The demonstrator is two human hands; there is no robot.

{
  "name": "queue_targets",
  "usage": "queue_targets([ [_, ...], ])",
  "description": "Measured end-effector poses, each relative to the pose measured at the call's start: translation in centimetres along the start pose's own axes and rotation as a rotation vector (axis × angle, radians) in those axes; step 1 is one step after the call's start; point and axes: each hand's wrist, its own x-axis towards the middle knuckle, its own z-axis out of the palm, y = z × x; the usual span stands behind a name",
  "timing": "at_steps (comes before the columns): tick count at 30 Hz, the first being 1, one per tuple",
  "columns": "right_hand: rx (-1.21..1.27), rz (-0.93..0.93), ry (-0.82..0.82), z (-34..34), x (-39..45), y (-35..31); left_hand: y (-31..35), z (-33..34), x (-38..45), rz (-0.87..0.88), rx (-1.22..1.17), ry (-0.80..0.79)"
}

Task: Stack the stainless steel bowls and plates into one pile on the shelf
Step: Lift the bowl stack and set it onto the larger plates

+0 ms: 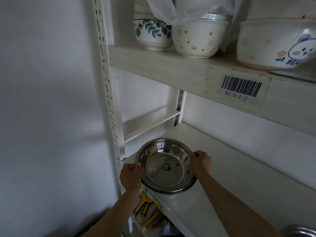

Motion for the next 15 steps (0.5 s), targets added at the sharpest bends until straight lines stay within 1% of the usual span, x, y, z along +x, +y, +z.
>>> queue_targets([
  [11, -0.037, -0.056, 0.003, 0.0, 0.0, 0.5, -1.1, 0.5, 0.7, 0.038, -0.026, 0.039],
  [15, -0.079, -0.024, -0.041, -0.1, 0.4, 0.4, -1.4, 0.6, 0.9, -0.017, -0.039, -0.003],
])
